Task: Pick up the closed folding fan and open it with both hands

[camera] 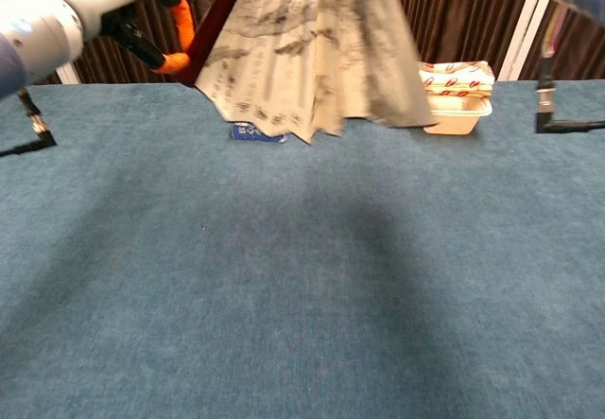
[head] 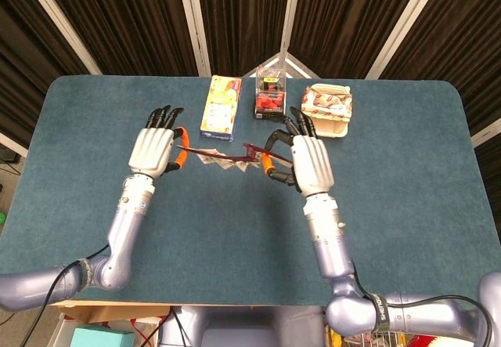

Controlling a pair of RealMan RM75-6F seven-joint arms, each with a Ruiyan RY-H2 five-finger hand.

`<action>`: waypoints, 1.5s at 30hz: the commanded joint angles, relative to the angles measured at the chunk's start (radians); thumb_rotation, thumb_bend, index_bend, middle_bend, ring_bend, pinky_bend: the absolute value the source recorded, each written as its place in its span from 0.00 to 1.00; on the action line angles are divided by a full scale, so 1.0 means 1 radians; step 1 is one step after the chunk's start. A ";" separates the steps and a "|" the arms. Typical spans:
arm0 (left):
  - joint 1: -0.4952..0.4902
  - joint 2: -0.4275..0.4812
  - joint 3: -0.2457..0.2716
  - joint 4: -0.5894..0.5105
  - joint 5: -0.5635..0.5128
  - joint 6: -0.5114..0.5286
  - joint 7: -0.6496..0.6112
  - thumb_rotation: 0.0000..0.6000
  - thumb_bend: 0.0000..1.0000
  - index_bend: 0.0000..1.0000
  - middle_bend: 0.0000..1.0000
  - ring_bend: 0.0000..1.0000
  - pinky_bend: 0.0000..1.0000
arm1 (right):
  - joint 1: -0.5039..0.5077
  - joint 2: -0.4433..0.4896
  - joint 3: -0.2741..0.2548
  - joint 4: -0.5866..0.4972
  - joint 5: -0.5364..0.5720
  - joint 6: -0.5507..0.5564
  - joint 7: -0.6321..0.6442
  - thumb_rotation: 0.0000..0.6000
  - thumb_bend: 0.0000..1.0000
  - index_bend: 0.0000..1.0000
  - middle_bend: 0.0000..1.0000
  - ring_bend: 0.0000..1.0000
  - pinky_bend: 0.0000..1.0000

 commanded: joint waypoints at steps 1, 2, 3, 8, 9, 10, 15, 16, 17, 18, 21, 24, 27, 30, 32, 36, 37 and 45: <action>0.014 0.036 -0.003 -0.017 0.006 0.009 -0.004 1.00 0.59 0.69 0.09 0.00 0.00 | -0.023 0.029 -0.021 0.017 -0.025 -0.007 0.014 1.00 0.54 0.71 0.25 0.04 0.05; 0.018 0.048 -0.003 -0.023 0.008 0.010 -0.005 1.00 0.59 0.69 0.09 0.00 0.00 | -0.030 0.039 -0.029 0.022 -0.036 -0.009 0.019 1.00 0.54 0.71 0.25 0.04 0.05; 0.022 0.059 -0.002 -0.027 0.009 0.011 -0.007 1.00 0.59 0.69 0.09 0.00 0.00 | -0.037 0.048 -0.035 0.026 -0.045 -0.012 0.025 1.00 0.54 0.72 0.25 0.04 0.05; 0.040 0.103 -0.004 -0.045 0.009 0.018 -0.019 1.00 0.59 0.69 0.09 0.00 0.00 | -0.067 0.092 -0.061 0.037 -0.082 -0.022 0.048 1.00 0.54 0.72 0.25 0.04 0.05; 0.043 0.111 -0.004 -0.048 0.009 0.020 -0.021 1.00 0.59 0.69 0.09 0.00 0.00 | -0.073 0.100 -0.068 0.041 -0.092 -0.024 0.052 1.00 0.54 0.72 0.25 0.04 0.05; 0.046 0.118 -0.004 -0.049 0.009 0.021 -0.023 1.00 0.59 0.69 0.09 0.00 0.00 | -0.079 0.107 -0.074 0.046 -0.100 -0.024 0.054 1.00 0.54 0.72 0.25 0.04 0.05; 0.057 0.139 0.003 -0.057 0.013 0.021 -0.033 1.00 0.59 0.69 0.09 0.00 0.00 | -0.102 0.136 -0.109 0.064 -0.149 -0.030 0.066 1.00 0.54 0.72 0.25 0.04 0.05; 0.059 0.142 0.006 -0.058 0.014 0.021 -0.035 1.00 0.59 0.69 0.09 0.00 0.00 | -0.108 0.141 -0.119 0.071 -0.162 -0.030 0.067 1.00 0.54 0.72 0.25 0.04 0.05; 0.060 0.144 0.009 -0.058 0.014 0.020 -0.036 1.00 0.59 0.69 0.09 0.00 0.00 | -0.113 0.145 -0.126 0.076 -0.173 -0.031 0.070 1.00 0.54 0.72 0.25 0.04 0.05; 0.060 0.145 0.011 -0.058 0.015 0.019 -0.037 1.00 0.59 0.69 0.09 0.00 0.00 | -0.116 0.148 -0.132 0.079 -0.181 -0.031 0.074 1.00 0.54 0.72 0.25 0.04 0.05; 0.062 0.143 0.018 -0.057 0.019 0.018 -0.039 1.00 0.59 0.69 0.09 0.00 0.00 | -0.126 0.153 -0.149 0.089 -0.202 -0.035 0.082 1.00 0.54 0.72 0.25 0.04 0.05; 0.063 0.138 0.027 -0.055 0.022 0.017 -0.040 1.00 0.59 0.69 0.09 0.00 0.00 | -0.135 0.154 -0.160 0.093 -0.212 -0.038 0.089 1.00 0.54 0.72 0.25 0.04 0.05; 0.064 0.131 0.038 -0.049 0.030 0.018 -0.038 1.00 0.59 0.69 0.09 0.00 0.00 | -0.146 0.152 -0.179 0.100 -0.233 -0.038 0.095 1.00 0.54 0.72 0.25 0.04 0.05; 0.065 0.129 0.041 -0.049 0.034 0.020 -0.040 1.00 0.59 0.69 0.09 0.00 0.00 | -0.155 0.152 -0.190 0.104 -0.249 -0.039 0.101 1.00 0.54 0.72 0.25 0.04 0.05; 0.066 0.130 0.043 -0.050 0.037 0.022 -0.040 1.00 0.59 0.69 0.09 0.00 0.00 | -0.161 0.151 -0.197 0.104 -0.258 -0.037 0.105 1.00 0.54 0.72 0.25 0.04 0.05; 0.069 0.133 0.044 -0.056 0.040 0.025 -0.041 1.00 0.59 0.69 0.09 0.00 0.00 | -0.169 0.152 -0.204 0.101 -0.266 -0.036 0.109 1.00 0.54 0.72 0.25 0.04 0.05; 0.069 0.133 0.045 -0.058 0.041 0.025 -0.041 1.00 0.59 0.69 0.09 0.00 0.00 | -0.171 0.152 -0.205 0.099 -0.269 -0.035 0.110 1.00 0.54 0.72 0.25 0.04 0.05; 0.091 0.151 0.065 -0.100 0.053 0.032 -0.050 1.00 0.59 0.69 0.09 0.00 0.00 | -0.199 0.163 -0.241 0.083 -0.319 -0.027 0.113 1.00 0.54 0.72 0.25 0.04 0.05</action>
